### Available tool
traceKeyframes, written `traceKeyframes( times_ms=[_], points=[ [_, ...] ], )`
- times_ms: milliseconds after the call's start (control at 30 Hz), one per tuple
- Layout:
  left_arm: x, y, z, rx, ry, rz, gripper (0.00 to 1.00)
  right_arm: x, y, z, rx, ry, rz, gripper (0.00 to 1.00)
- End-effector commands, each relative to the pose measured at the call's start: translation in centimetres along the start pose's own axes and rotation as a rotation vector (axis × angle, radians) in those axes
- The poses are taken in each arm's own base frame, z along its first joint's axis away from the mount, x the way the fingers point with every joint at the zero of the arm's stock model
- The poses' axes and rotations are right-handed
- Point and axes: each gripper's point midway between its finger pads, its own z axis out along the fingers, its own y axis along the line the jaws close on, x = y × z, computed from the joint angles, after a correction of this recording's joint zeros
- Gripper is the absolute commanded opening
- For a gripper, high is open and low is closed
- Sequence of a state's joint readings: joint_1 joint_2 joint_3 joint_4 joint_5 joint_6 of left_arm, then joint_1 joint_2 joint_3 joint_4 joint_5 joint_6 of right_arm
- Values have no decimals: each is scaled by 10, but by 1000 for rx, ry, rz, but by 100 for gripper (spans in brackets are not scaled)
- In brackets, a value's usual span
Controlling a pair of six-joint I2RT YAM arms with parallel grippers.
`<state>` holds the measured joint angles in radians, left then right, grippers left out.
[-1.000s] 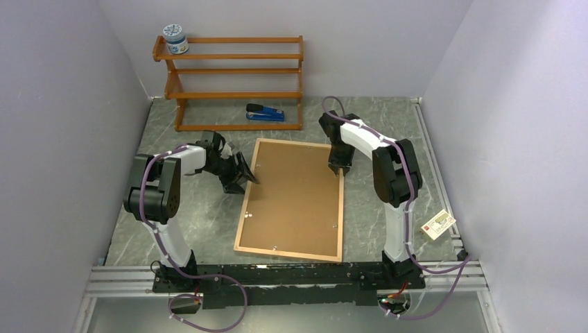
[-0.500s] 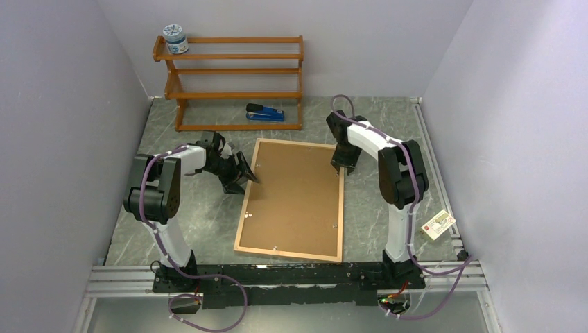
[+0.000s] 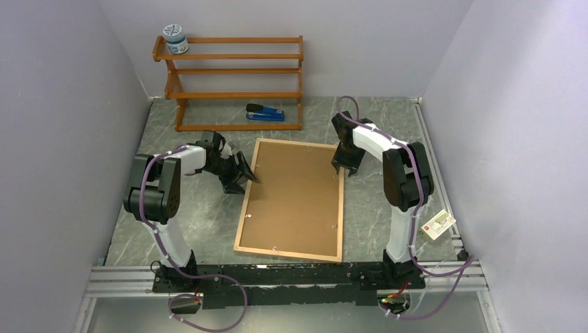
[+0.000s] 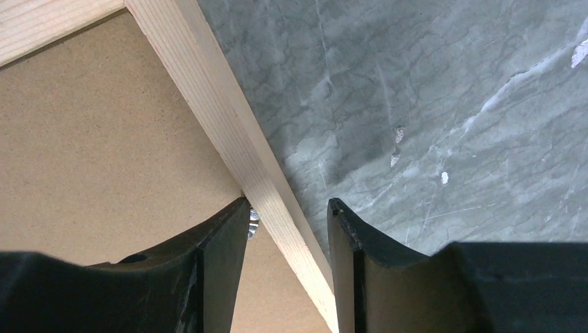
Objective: Put the photo into the frame
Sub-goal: Install the photo frame at the center of the board.
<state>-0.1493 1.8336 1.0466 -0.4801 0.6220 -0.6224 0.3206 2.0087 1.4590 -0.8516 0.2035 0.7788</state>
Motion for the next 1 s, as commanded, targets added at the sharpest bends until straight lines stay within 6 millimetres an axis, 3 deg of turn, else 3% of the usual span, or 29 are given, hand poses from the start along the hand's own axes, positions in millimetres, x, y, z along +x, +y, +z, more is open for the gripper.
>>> traceKeyframes(
  times_ms=[0,200,367,500,700,967],
  points=[
    [2,17,8,-62,-6,-1,73,29,0,12,-22,92,-8,50],
    [7,11,11,-16,27,5,69,34,2,10,-40,109,-7,49],
    [16,3,18,21,71,31,61,34,-4,2,-5,124,-10,38],
    [20,4,22,0,87,46,57,30,-8,-3,12,110,-16,43],
    [23,2,24,8,102,59,60,30,-5,-1,10,120,-28,44],
    [26,2,27,5,115,65,62,22,-9,-3,31,76,-38,22]
  ],
)
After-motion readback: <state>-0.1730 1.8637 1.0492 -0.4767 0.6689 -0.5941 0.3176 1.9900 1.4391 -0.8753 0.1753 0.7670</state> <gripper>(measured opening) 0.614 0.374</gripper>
